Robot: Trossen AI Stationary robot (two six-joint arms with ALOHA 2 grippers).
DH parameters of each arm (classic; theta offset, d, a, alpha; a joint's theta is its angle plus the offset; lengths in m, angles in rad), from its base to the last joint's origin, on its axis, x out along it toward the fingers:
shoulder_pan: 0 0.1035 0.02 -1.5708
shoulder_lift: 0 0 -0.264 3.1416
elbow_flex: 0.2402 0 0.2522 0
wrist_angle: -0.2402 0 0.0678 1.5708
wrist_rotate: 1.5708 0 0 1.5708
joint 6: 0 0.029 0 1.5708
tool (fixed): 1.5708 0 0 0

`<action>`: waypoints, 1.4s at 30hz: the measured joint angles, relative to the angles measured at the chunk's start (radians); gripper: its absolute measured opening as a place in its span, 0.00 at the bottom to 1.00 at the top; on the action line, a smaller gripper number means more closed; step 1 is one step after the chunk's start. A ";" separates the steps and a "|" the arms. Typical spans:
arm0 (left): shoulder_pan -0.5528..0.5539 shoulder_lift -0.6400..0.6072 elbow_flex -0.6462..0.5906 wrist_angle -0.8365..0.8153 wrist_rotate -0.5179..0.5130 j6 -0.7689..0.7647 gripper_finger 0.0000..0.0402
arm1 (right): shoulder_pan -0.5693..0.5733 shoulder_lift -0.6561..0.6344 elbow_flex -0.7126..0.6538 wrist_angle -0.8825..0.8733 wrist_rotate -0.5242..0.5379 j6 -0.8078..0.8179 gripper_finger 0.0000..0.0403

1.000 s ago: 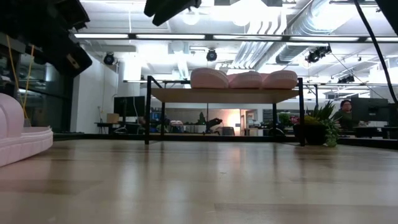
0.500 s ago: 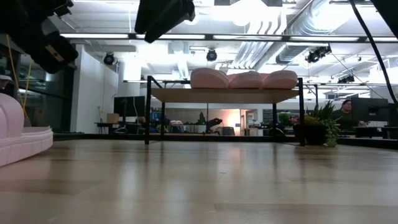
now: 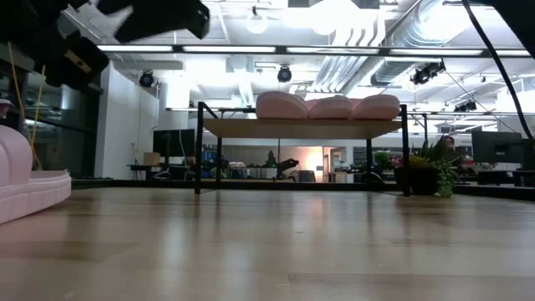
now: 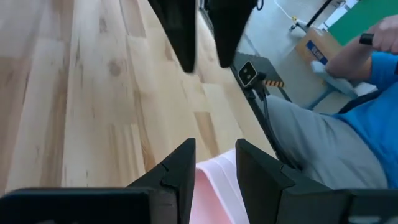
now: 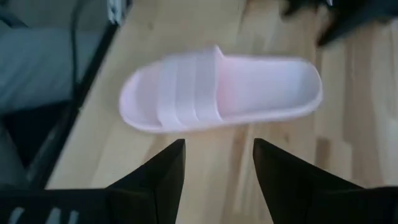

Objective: Pick and place slides into the shelf
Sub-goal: Put the pink slide on the shelf

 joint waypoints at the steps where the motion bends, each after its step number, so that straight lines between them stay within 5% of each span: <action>1: 0.000 0.000 0.000 0.007 -0.002 0.013 0.25 | 0.000 0.005 0.000 0.025 -0.010 0.000 0.45; 12: -0.031 0.000 0.090 -0.037 -0.056 0.128 0.25 | -0.001 0.079 0.000 0.164 -0.133 0.000 0.45; 29: -0.257 0.000 0.318 -0.245 -0.432 0.243 0.25 | -0.018 0.162 0.000 0.248 -0.170 0.045 0.45; 42: -0.274 0.000 0.323 -0.249 -0.447 0.259 0.25 | -0.054 0.185 0.000 0.357 -0.196 0.024 0.45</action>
